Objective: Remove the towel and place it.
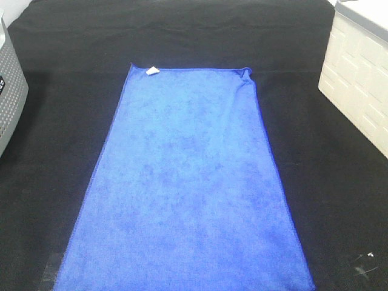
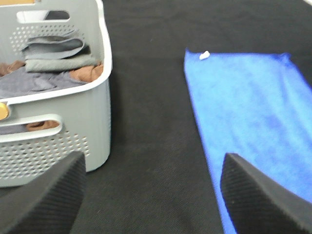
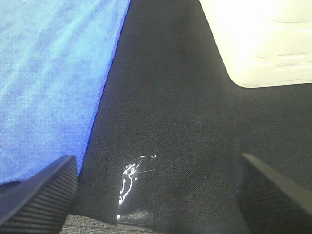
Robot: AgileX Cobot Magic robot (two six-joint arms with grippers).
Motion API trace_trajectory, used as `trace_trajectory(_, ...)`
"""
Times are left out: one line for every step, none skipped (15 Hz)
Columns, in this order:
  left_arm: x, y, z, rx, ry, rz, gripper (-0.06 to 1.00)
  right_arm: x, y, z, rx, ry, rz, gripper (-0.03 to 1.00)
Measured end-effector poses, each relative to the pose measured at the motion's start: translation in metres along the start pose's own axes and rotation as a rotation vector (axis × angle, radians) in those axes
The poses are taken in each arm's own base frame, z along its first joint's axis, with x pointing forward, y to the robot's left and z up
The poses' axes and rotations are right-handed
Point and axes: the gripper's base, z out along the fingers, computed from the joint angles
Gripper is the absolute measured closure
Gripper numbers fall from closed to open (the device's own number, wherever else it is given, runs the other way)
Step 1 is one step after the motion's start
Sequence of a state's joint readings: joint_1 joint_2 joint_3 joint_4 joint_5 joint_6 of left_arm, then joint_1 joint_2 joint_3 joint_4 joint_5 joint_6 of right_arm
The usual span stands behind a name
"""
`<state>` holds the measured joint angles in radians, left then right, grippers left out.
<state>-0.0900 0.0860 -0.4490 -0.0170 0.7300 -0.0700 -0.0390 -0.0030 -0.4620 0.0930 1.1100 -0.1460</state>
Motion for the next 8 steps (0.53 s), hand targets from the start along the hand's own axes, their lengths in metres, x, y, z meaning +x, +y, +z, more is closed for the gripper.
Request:
trace_trajectory(0.0004,-0.0006,-0.0037,0.009,-0.023,-0.007,0.24,0.0000,0.0000,0.0000,0.000,0.000,-0.001,0.14)
trace_trajectory(0.0005,-0.0008,-0.0052,0.012,-0.033,-0.007,0.24,0.0002,0.0000,0.0002,0.000,0.001,-0.001,0.14)
trace_trajectory(0.0006,-0.0013,-0.0054,0.018,-0.034,-0.012,0.24,0.0002,0.0000,0.0002,0.000,0.001,-0.001,0.14)
trace_trajectory(0.0009,-0.0024,-0.0054,0.029,-0.030,-0.023,0.24,0.0002,0.0000,0.0002,0.000,0.001,-0.001,0.14)
trace_trajectory(0.0017,-0.0041,-0.0058,0.048,-0.017,-0.036,0.24,0.0002,0.0000,0.0002,0.000,0.001,-0.001,0.14)
trace_trajectory(0.0016,-0.0055,-0.0075,0.061,-0.001,-0.037,0.24,0.0002,0.0000,0.0002,0.000,0.001,-0.001,0.14)
trace_trajectory(0.0018,-0.0063,-0.0087,0.069,0.008,-0.034,0.24,0.0002,0.0000,0.0002,0.000,0.001,-0.001,0.14)
trace_trajectory(0.0018,-0.0063,-0.0087,0.069,0.008,-0.034,0.24,0.0002,0.0000,0.0002,0.000,0.001,-0.001,0.14)
